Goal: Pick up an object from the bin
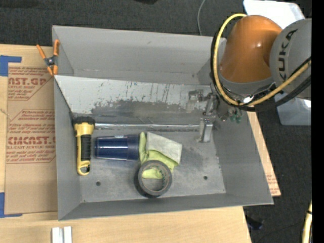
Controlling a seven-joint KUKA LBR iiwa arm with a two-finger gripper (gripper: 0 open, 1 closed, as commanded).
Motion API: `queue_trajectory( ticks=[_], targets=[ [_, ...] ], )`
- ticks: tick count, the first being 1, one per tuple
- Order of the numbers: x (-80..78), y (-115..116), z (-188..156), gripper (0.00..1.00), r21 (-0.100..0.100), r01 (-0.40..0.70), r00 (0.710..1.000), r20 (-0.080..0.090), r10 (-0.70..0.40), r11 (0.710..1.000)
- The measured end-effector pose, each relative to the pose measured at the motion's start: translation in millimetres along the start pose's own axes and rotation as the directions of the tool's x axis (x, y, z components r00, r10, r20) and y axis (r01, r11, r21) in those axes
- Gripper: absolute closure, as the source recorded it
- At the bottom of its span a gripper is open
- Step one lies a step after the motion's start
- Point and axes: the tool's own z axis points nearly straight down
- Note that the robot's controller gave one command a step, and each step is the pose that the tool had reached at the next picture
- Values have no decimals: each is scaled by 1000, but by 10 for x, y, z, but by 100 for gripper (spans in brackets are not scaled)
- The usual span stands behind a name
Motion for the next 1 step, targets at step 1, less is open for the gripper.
queue_trajectory(
  ticks=[1],
  targets=[
    [-15,0,-38,0,1,1,1000,7,-1,1000]
  ],
)
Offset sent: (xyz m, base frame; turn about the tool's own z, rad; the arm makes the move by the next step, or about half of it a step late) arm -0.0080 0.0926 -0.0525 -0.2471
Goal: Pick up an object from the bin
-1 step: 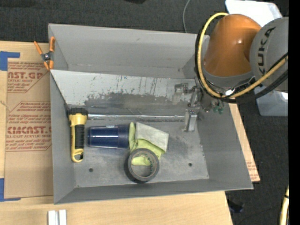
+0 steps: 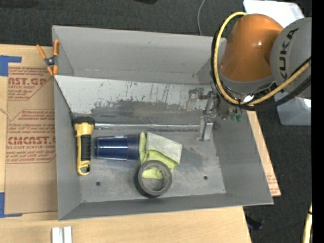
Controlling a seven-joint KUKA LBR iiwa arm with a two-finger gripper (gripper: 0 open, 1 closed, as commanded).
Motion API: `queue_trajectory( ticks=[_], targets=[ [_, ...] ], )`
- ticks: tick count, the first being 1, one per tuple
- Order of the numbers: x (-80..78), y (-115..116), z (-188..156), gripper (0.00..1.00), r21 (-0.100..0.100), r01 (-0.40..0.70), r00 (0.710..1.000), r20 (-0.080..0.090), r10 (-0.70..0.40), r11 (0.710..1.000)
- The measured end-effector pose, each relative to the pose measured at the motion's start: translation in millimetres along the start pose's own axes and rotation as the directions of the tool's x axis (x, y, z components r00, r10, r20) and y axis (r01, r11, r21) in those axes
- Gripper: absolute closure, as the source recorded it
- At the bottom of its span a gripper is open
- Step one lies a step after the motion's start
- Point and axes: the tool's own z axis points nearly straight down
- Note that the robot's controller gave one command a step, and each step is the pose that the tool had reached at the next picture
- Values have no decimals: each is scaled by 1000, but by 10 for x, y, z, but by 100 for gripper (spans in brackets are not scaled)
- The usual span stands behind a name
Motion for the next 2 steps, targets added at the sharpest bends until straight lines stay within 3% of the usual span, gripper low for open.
queue_trajectory(
  ticks=[1,2],
  targets=[
    [48,499,305,0,0,133,991,2,-133,991],
    [89,725,351,0,1,245,970,0,-245,970]
  ],
)
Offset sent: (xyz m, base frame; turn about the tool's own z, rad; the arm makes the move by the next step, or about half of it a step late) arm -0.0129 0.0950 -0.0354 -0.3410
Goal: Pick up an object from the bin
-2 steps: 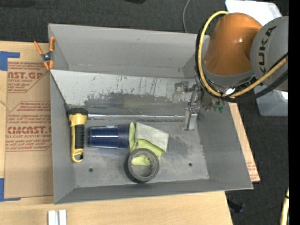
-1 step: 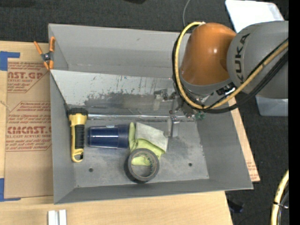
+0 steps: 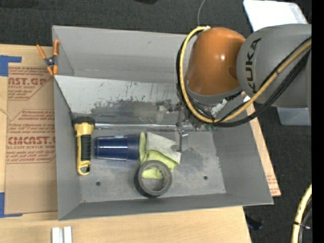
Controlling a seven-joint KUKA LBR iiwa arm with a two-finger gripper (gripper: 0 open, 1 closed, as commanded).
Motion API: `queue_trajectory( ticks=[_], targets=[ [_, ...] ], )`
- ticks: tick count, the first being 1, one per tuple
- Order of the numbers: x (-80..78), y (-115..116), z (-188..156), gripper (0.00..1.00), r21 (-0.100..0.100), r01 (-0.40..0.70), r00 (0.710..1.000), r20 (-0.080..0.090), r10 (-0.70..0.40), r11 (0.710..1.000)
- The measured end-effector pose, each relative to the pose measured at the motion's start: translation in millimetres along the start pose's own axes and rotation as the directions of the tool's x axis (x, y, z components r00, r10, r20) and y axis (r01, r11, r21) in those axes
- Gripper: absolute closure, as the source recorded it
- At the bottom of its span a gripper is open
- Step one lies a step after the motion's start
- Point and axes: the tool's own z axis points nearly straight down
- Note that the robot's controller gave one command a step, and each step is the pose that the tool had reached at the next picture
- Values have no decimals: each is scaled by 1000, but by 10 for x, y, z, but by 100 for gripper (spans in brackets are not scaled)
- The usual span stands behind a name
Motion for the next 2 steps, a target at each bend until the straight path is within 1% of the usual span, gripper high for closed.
queue_trajectory(
  ticks=[1,2],
  targets=[
    [-28,185,523,0,-1,117,993,2,-117,993],
    [-226,751,460,0,5,360,933,13,-360,933]
  ],
)
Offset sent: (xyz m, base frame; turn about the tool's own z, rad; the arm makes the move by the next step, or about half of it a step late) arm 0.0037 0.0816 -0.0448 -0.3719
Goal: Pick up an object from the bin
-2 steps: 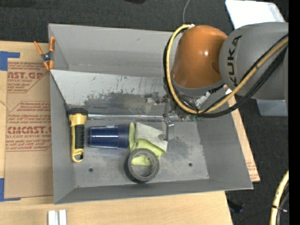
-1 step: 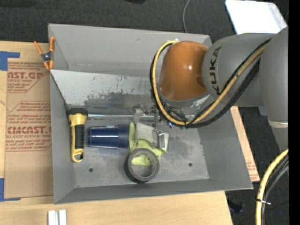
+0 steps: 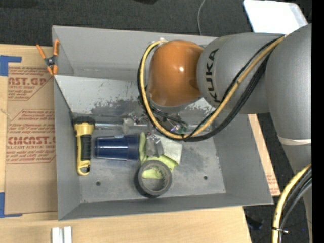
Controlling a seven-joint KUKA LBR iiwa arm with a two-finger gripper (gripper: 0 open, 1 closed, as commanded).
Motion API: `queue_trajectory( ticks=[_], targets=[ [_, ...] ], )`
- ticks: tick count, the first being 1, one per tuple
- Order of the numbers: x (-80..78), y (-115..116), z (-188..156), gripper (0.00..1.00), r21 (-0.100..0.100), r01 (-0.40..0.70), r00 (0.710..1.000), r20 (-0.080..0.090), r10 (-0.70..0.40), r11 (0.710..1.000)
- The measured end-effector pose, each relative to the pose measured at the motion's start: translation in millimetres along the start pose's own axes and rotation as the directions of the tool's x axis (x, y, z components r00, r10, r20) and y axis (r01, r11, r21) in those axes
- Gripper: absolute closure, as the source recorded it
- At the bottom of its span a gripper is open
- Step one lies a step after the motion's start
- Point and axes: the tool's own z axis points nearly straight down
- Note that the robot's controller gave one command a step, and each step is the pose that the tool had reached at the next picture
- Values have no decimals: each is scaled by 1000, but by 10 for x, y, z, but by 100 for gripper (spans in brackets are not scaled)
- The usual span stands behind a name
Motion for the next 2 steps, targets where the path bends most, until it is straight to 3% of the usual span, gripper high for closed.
queue_trajectory(
  ticks=[1,2],
  targets=[
    [-25,15,553,0,-1,-95,996,4,95,996],
    [17,7,467,100,-3,-103,995,-7,103,995]
  ],
)
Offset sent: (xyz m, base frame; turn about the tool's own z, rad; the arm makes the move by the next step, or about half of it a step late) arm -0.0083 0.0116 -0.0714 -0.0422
